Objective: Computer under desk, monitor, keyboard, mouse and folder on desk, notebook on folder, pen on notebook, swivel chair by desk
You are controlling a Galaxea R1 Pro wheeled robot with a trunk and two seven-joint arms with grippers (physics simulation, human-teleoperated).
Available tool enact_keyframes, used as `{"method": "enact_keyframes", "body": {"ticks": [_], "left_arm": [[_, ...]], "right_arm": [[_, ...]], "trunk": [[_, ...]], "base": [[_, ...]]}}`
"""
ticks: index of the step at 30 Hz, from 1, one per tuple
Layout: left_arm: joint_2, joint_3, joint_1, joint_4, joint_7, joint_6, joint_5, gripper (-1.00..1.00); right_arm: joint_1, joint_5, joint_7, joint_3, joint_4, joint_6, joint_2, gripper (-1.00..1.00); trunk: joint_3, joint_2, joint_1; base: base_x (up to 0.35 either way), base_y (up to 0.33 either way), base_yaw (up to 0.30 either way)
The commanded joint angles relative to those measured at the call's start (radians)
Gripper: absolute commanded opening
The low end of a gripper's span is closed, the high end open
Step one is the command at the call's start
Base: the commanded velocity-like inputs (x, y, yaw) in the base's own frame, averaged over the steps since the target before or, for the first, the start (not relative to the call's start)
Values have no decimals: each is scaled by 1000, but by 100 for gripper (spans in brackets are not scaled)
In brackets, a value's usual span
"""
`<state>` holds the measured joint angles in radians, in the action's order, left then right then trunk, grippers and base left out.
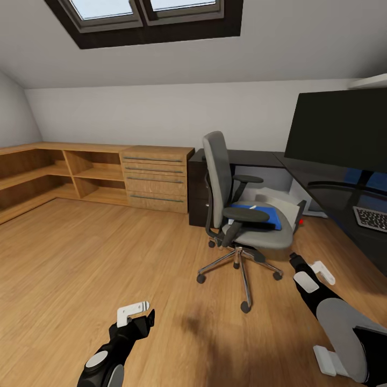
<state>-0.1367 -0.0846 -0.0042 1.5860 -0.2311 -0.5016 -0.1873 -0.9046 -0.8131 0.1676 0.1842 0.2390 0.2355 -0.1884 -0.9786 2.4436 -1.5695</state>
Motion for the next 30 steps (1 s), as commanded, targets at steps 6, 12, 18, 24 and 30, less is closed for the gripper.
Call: {"method": "enact_keyframes", "body": {"ticks": [6,12,18,24,30], "left_arm": [[0,-1,0,2,-8,-4,-11,100],[0,-1,0,2,-8,-4,-11,100],[1,-1,0,2,-8,-4,-11,100],[2,1,0,2,-7,-3,-11,100],[2,3,0,1,-8,-3,-11,100]], "right_arm": [[0,-11,-1,-5,0,4,-1,100],[0,-11,-3,-5,1,4,-2,100],[0,-11,-1,-5,0,4,-2,100],[0,-11,-2,-5,-1,4,-2,100],[0,-11,-1,-5,-1,4,-1,100]], "trunk": [[-1,0,0],[-1,0,0],[-1,0,0],[-1,0,0],[-1,0,0]], "base": [[0,0,0],[0,0,0],[0,0,0],[167,141,-221],[65,52,-146]]}}
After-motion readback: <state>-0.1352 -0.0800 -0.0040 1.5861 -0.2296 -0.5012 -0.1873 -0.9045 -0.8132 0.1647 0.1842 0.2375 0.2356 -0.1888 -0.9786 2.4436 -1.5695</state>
